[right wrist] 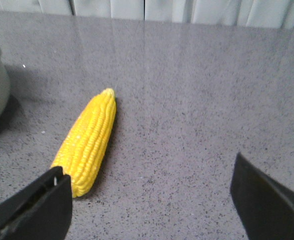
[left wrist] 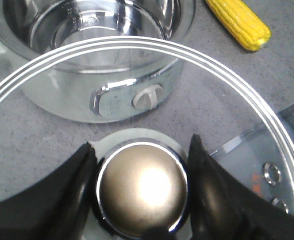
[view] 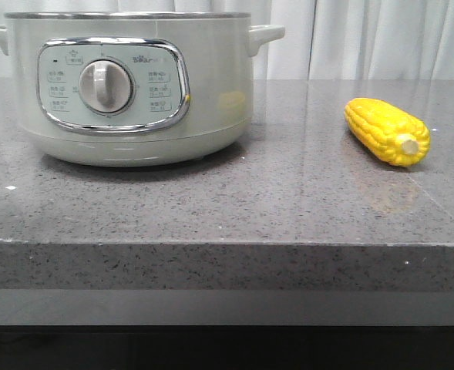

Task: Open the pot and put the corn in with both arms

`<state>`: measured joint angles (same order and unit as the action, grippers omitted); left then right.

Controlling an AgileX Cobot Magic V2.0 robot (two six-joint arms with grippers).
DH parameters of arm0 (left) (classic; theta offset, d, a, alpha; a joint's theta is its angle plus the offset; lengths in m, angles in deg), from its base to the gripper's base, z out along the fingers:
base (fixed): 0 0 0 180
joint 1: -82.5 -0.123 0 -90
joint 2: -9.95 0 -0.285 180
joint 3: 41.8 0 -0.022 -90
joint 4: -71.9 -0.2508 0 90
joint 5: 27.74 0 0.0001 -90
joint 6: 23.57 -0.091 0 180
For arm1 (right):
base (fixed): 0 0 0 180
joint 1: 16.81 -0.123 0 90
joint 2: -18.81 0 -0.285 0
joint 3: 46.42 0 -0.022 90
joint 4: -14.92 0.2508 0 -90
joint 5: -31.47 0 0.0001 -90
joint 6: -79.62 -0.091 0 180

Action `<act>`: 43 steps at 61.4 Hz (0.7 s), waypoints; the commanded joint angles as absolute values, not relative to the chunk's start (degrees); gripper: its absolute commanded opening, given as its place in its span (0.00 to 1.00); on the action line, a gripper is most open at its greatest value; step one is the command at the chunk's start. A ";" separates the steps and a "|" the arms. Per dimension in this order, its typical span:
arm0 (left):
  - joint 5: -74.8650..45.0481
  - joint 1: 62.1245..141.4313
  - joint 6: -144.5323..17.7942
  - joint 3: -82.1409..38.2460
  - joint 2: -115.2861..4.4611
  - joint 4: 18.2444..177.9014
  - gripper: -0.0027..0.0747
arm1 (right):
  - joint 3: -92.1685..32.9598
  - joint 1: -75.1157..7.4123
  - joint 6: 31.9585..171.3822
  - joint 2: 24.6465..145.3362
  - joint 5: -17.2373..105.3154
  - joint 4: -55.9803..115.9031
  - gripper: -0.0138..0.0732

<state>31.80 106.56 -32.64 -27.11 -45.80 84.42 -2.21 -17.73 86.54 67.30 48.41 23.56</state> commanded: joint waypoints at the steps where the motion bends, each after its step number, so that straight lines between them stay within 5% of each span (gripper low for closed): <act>1: 24.68 107.01 -32.64 -25.77 -40.21 86.73 0.18 | -4.97 -18.07 87.06 70.99 42.77 23.23 0.91; 43: 25.42 107.01 -32.50 -20.02 -30.74 87.11 0.18 | -35.67 -24.68 86.29 114.56 57.77 35.73 0.91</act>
